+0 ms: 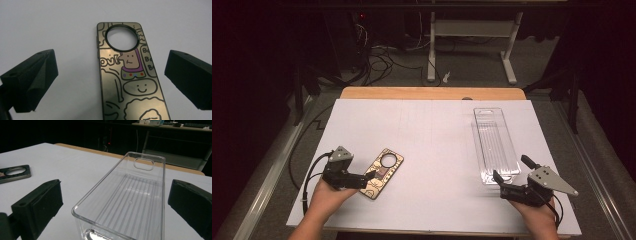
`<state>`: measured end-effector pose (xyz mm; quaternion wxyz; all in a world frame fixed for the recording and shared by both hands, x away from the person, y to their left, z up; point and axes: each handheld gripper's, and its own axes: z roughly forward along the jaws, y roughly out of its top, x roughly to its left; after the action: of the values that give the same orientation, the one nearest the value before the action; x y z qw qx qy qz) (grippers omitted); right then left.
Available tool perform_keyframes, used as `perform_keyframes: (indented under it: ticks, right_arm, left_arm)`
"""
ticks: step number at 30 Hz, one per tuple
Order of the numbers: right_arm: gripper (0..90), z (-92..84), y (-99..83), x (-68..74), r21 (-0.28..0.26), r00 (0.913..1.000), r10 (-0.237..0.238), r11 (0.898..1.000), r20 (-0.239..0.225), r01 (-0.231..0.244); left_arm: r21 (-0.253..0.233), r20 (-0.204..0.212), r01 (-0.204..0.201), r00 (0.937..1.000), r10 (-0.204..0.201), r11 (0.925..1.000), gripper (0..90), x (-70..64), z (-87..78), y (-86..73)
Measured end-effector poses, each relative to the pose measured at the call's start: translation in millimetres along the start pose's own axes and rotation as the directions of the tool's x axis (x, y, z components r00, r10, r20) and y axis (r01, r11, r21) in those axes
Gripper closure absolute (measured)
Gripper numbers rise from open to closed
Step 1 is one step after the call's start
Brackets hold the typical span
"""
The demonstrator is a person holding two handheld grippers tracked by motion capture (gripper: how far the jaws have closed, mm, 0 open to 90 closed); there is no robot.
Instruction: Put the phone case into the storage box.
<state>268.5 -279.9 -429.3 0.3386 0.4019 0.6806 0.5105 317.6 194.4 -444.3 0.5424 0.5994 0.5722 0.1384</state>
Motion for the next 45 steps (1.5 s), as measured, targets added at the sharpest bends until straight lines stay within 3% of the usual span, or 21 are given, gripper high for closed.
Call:
perform_keyframes:
  ticks: [6,20,27,28,29,30,35,38,39,42,45]
  right_arm:
    - [0.3,0.4,-0.1,-0.5,0.001,1.0000,-0.002,1.000,0.002,0.002]
    - [0.3,1.0,0.1,1.4,0.006,0.9999,-0.013,1.000,0.008,0.013]
    - [0.3,1.0,0.2,1.8,0.004,0.9999,-0.016,1.000,0.004,0.016]
    - [0.3,0.9,0.4,1.8,0.003,0.9998,-0.019,1.000,0.002,0.019]
    - [0.3,0.9,0.4,1.8,0.003,0.9998,-0.019,1.000,0.002,0.019]
    - [0.3,0.8,0.4,2.0,0.003,0.9998,-0.018,1.000,0.001,0.018]
    - [0.3,-0.9,1.0,2.5,0.001,0.9997,-0.024,1.000,0.001,0.024]
    - [0.3,-1.1,1.1,2.0,0.000,0.9997,-0.025,1.000,0.002,0.025]
    - [0.3,-1.2,1.1,1.9,-0.001,0.9997,-0.024,1.000,0.003,0.024]
    - [0.3,-1.6,1.3,1.8,0.001,0.9996,-0.030,1.000,-0.001,0.030]
    - [0.3,-1.7,1.1,2.2,0.002,0.9996,-0.028,1.000,-0.002,0.028]
  left_arm:
    - [0.061,-0.020,-0.012,0.9997,0.013,0.9980,0.1,-1.4,7.4,-7.1]
    - [0.119,-0.064,-0.007,0.9979,0.014,0.9928,0.1,-3.4,15.9,-13.6]
    - [0.212,-0.104,0.036,0.9944,-0.015,0.9766,0.1,-7.3,24.7,-11.5]
    - [0.246,-0.113,0.026,0.9935,0.002,0.9690,0.1,-8.4,27.0,-12.6]
    - [0.246,-0.113,0.026,0.9935,0.002,0.9690,0.1,-8.4,27.0,-12.6]
    - [0.263,-0.126,0.008,0.9917,0.026,0.9649,0.1,-9.4,28.2,-13.9]
    - [0.308,-0.155,-0.007,0.9863,0.057,0.9514,0.5,-12.5,33.0,-13.0]
    - [0.326,-0.162,0.005,0.9856,0.051,0.9454,0.6,-13.1,34.8,-10.5]
    - [0.345,-0.164,0.013,0.9853,0.047,0.9384,0.6,-13.4,36.2,-8.6]
    - [0.368,-0.186,0.022,0.9812,0.051,0.9295,0.4,-13.4,39.4,-6.0]
    - [0.403,-0.198,0.032,0.9788,0.053,0.9147,0.4,-13.8,42.8,-3.3]
